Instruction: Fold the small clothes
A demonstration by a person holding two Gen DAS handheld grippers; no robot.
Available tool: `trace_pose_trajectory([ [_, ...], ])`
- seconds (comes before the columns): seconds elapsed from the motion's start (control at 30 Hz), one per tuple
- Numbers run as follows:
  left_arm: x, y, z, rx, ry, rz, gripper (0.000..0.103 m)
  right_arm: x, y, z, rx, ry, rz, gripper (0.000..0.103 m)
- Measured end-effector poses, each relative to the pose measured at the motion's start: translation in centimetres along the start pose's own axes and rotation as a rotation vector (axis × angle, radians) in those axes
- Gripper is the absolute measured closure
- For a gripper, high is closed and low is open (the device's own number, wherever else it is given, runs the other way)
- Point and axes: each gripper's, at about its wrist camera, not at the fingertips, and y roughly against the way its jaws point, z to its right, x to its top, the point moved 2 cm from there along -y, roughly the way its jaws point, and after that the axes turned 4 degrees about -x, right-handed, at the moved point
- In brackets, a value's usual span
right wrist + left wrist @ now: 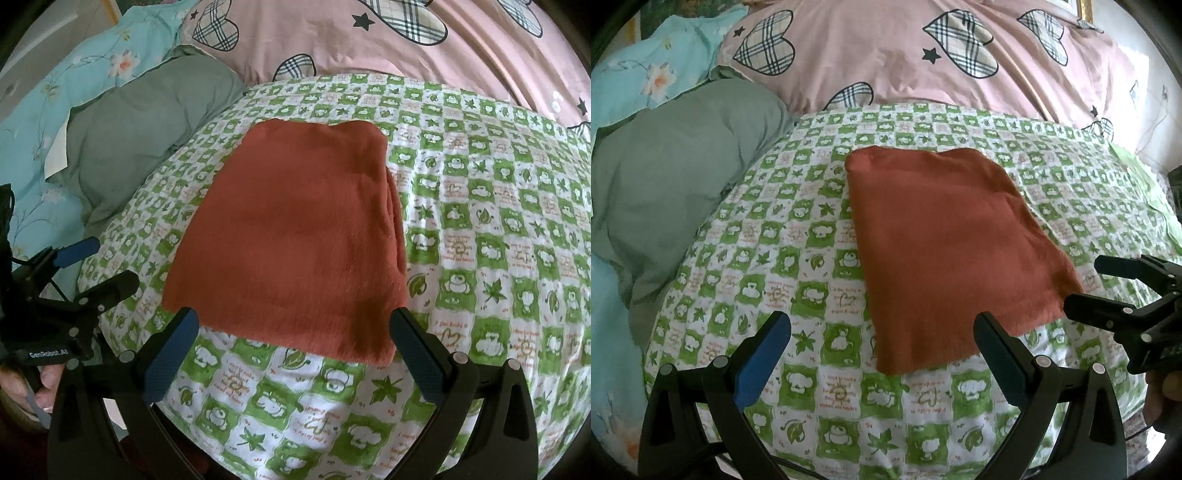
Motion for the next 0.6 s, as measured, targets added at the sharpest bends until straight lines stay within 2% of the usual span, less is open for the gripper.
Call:
trace_pose_trajectory([
  [0.6,1.6,-1.8,-0.8,0.006,0.018,0.007,0.003,2.1,-2.0,1.4,0.025,-0.013,0.005,0.000],
])
